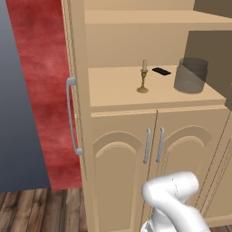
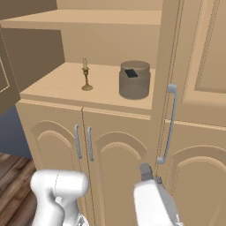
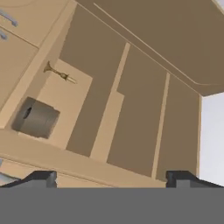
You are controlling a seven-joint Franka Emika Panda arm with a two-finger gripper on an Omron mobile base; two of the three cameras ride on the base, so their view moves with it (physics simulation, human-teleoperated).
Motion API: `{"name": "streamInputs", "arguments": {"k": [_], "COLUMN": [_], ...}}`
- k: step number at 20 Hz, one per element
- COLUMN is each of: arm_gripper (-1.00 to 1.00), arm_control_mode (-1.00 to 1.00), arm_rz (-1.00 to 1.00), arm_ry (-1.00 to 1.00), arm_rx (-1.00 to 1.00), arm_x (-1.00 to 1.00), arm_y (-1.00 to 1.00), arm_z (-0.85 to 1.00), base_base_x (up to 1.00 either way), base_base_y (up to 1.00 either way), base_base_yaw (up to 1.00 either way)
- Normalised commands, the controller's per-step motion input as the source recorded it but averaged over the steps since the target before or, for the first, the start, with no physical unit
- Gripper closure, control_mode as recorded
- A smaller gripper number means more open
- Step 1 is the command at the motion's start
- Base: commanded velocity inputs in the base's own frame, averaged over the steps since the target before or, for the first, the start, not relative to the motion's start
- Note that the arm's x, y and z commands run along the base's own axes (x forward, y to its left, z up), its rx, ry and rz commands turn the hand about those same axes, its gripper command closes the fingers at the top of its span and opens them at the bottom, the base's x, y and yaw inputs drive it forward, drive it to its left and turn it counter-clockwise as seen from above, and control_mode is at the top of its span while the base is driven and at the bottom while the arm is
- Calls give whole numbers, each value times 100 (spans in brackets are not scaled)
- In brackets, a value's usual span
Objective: Pick the jar and candle from the dining table and place them in the open cabinet. Close the cabinet after placing the objects.
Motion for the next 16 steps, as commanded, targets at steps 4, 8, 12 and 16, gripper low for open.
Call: {"name": "streamInputs", "arguments": {"k": [4, 8, 12, 16], "arm_gripper": [-100, -100, -100, -100], "arm_control_mode": [-100, -100, -100, -100], "arm_rz": [0, 0, 0, 0], "arm_ry": [4, 2, 0, 1], "arm_rx": [0, 0, 0, 0], "arm_x": [35, 52, 52, 50], "arm_y": [-13, -1, -16, -27], "arm_z": [-22, -29, -25, -23], "base_base_x": [0, 0, 0, 0], "base_base_y": [0, 0, 0, 0], "base_base_yaw": [0, 0, 0, 0]}}
